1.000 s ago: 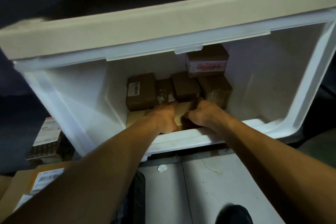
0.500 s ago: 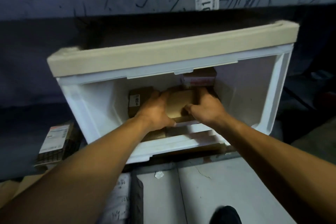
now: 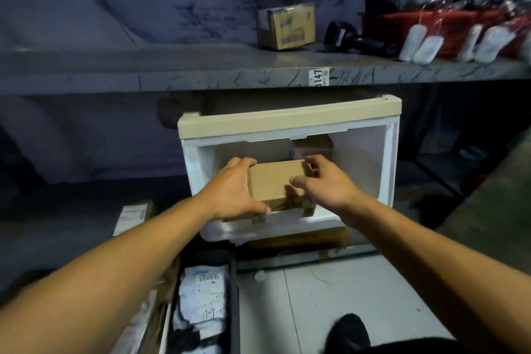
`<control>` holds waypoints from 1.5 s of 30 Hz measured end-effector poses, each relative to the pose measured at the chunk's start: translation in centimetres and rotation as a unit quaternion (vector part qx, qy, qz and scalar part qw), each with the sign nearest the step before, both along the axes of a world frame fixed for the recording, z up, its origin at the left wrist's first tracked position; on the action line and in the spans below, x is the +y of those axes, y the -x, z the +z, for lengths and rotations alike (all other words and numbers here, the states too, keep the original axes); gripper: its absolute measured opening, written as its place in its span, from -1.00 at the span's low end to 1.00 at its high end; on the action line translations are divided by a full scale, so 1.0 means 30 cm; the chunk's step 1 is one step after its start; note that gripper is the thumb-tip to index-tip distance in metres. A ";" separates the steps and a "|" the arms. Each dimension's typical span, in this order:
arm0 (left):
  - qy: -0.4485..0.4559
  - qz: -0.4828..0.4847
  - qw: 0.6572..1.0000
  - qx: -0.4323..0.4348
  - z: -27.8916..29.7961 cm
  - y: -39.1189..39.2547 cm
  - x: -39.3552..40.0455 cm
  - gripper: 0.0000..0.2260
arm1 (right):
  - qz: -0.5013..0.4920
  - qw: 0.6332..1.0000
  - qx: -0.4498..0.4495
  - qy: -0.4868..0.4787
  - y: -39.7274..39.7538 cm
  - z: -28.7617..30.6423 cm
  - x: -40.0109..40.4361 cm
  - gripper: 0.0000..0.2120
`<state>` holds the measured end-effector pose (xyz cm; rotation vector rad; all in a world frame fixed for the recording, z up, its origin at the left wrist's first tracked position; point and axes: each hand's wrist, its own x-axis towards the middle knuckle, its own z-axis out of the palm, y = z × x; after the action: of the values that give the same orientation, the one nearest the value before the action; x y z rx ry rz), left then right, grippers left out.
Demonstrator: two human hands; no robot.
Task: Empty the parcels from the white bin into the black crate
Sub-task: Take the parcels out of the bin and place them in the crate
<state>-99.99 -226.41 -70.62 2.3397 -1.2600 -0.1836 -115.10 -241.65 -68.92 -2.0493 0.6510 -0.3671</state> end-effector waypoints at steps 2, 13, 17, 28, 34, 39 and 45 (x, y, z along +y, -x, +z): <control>-0.002 0.001 1.000 -0.003 0.032 0.019 0.067 -0.04 | 0.005 1.000 -0.007 -0.004 0.019 0.019 0.056 -0.45; 0.040 0.039 0.992 0.116 0.031 0.055 0.420 -0.16 | 0.171 0.982 0.026 -0.070 0.058 -0.011 0.217 -0.08; 0.071 0.037 0.968 0.237 0.038 0.019 0.490 -0.13 | 0.220 0.973 0.039 -0.061 0.026 -0.005 0.251 0.09; 0.184 0.196 0.850 0.454 0.008 0.089 0.449 -0.48 | 0.018 0.997 -0.068 -0.011 -0.043 -0.043 0.342 0.02; 0.220 0.142 0.746 0.612 0.001 0.121 0.355 -0.33 | 0.042 0.996 -0.081 0.000 -0.025 -0.051 0.374 -0.03; 0.239 0.147 0.726 0.628 -0.002 0.110 0.331 -0.49 | 0.067 0.985 -0.098 -0.129 -0.003 -0.047 0.400 -0.58; 0.278 0.165 0.729 0.603 0.000 0.102 0.317 -0.68 | -0.046 0.961 -0.101 -0.255 -0.019 -0.018 0.350 -0.62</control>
<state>-103.03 -216.90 -70.63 1.3204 -0.1559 -0.8840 -114.52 -231.15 -69.47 -1.4736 0.6394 -0.4076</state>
